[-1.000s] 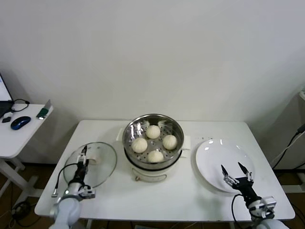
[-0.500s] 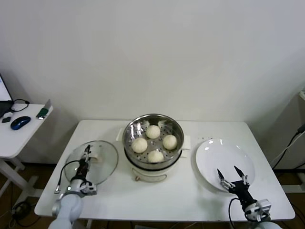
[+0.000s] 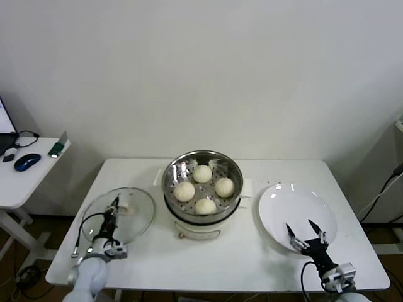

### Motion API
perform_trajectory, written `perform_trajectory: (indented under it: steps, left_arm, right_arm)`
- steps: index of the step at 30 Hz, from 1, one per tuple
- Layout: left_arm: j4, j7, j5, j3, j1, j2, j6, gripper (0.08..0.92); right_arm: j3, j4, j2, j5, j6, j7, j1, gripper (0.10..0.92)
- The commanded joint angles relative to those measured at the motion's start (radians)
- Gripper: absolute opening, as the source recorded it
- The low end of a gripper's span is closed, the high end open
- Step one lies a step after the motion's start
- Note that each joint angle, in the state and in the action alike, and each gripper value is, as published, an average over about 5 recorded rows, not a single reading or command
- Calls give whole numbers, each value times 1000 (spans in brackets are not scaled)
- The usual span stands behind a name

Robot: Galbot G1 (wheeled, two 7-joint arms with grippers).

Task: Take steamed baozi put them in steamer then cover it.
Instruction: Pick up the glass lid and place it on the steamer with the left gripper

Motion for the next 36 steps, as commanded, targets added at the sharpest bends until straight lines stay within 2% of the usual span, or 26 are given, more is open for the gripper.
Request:
perform_trajectory:
  steps: [1,11,15,19,23,27,36]
  left_arm:
    - [-253,18,-100,-9,109,45,127,149]
    - [-612,25,-139,-4,273,148,413,149]
    - [-713,42,-159,23,302,208,513,149]
    - [-799,97,-185,85,284,289,601,149]
    - [-839,149,-186,205,206,353,661,149]
    - [-825,215,-154,382,74,362,699,149]
    - [-691,368,-63,726,-254,223,783,149]
  right_arm:
    - [1,-8,-7,-7,2,-1,11,823]
    - [-15,-36,-28,-12,0,3,68,823]
    - [-26,-51,-37,-19,0,5,92,823]
    - [-43,-69,-47,-28,0,5,120,823]
    - [-59,-86,-53,-38,-1,5,151,823]
    - [-71,-99,-57,-51,-3,7,183,823]
    - [-88,-109,-52,-73,-4,7,208,823]
